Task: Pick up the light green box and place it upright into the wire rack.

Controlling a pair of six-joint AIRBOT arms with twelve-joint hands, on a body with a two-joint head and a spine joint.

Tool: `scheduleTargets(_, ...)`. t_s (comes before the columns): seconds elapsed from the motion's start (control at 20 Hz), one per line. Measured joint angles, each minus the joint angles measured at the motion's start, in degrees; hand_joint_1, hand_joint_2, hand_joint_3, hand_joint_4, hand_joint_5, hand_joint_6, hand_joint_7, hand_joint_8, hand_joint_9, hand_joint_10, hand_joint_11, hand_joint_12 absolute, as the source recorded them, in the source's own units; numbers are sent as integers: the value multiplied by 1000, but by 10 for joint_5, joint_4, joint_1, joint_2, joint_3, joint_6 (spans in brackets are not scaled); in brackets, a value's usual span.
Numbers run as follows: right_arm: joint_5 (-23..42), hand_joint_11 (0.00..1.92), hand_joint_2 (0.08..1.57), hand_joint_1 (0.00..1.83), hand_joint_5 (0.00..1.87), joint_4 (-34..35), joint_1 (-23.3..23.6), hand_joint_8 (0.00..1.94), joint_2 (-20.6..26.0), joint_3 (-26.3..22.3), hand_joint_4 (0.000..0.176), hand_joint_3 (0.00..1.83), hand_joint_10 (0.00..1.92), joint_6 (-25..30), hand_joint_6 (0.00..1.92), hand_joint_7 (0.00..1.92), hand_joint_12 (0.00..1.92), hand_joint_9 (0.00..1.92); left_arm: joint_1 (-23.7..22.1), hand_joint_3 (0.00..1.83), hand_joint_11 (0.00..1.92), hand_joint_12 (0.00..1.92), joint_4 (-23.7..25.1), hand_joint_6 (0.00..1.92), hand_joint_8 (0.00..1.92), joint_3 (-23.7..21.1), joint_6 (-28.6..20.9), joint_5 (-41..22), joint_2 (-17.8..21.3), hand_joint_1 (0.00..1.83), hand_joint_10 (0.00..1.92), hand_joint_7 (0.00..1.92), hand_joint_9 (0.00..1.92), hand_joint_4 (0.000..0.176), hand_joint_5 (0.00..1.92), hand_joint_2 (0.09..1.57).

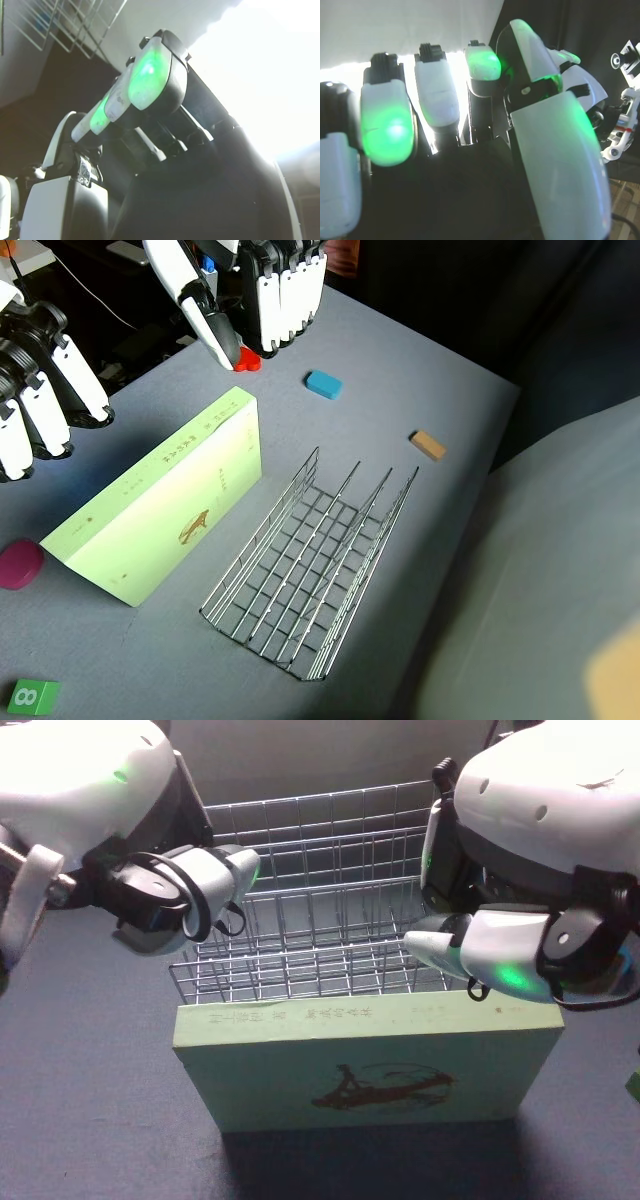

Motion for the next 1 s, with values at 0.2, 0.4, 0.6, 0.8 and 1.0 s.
scheduleTargets(0.2,-2,0,1097,174,271,1,0,3,-2,0,16,25,22,3,11,319,1060,286,-4,15,0,865,6,12,3,0,0,-10,1,186,21,377,325,25,456,1219)
scheduleTargets(0.4,-25,0,1100,181,271,0,0,1,-11,0,16,9,10,14,3,323,1057,291,-5,0,0,862,12,0,0,0,0,-13,1,174,5,359,315,19,444,1207)
scheduleTargets(0.6,-70,0,1100,182,266,5,-9,2,-37,0,16,7,9,18,0,324,1058,292,-5,0,0,863,3,7,2,2,3,-12,1,165,7,364,324,18,461,1206)
scheduleTargets(0.8,-91,0,1088,213,266,8,-17,2,-53,0,14,0,8,19,0,326,1063,296,4,0,0,866,5,7,4,12,11,-23,27,171,7,374,329,18,467,1204)
scheduleTargets(1.0,-96,0,1074,349,261,9,-32,0,-74,0,5,0,0,19,0,327,1047,279,9,0,0,841,6,7,6,54,44,-90,82,178,5,401,338,16,488,1207)
